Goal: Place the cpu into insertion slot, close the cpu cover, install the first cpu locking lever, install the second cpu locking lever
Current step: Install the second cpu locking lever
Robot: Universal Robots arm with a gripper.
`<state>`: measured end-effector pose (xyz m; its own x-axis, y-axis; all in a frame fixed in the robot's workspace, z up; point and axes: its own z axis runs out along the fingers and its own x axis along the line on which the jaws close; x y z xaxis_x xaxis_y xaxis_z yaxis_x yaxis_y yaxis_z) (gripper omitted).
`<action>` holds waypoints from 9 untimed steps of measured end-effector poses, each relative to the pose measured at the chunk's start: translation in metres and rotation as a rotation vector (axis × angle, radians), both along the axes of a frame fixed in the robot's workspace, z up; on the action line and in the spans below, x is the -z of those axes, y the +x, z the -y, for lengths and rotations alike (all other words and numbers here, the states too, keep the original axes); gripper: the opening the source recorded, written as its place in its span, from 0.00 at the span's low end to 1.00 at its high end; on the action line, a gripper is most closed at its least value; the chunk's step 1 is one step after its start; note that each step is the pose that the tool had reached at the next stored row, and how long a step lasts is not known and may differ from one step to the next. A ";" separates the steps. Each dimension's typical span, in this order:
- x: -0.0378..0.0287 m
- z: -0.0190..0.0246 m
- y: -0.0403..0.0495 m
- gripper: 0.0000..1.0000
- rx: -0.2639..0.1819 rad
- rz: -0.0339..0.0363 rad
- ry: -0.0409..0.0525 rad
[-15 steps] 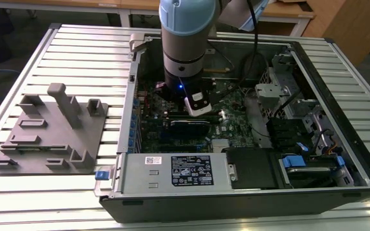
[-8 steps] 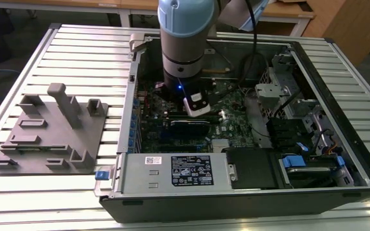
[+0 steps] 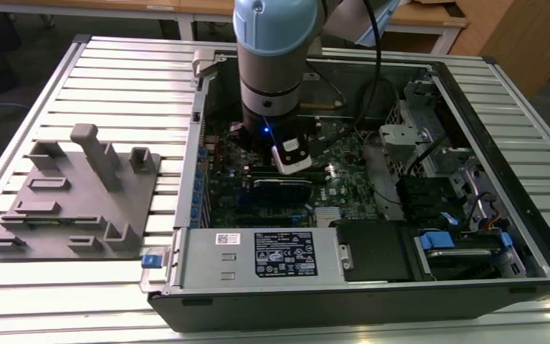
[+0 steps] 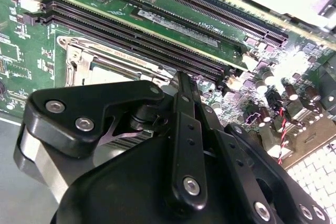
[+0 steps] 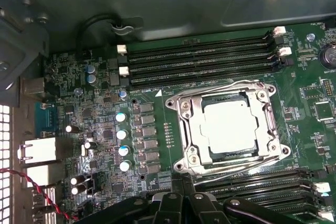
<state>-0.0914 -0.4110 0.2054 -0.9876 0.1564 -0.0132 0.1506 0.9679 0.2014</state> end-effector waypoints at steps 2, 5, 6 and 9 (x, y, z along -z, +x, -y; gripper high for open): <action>0.0000 0.0000 0.0000 0.10 0.000 0.0000 0.0005; 0.0002 0.0001 -0.0005 0.10 0.000 0.0000 0.0082; 0.0002 0.0002 -0.0007 0.10 0.000 -0.0001 0.0107; 0.0004 0.0002 -0.0008 0.10 0.000 0.0000 0.0124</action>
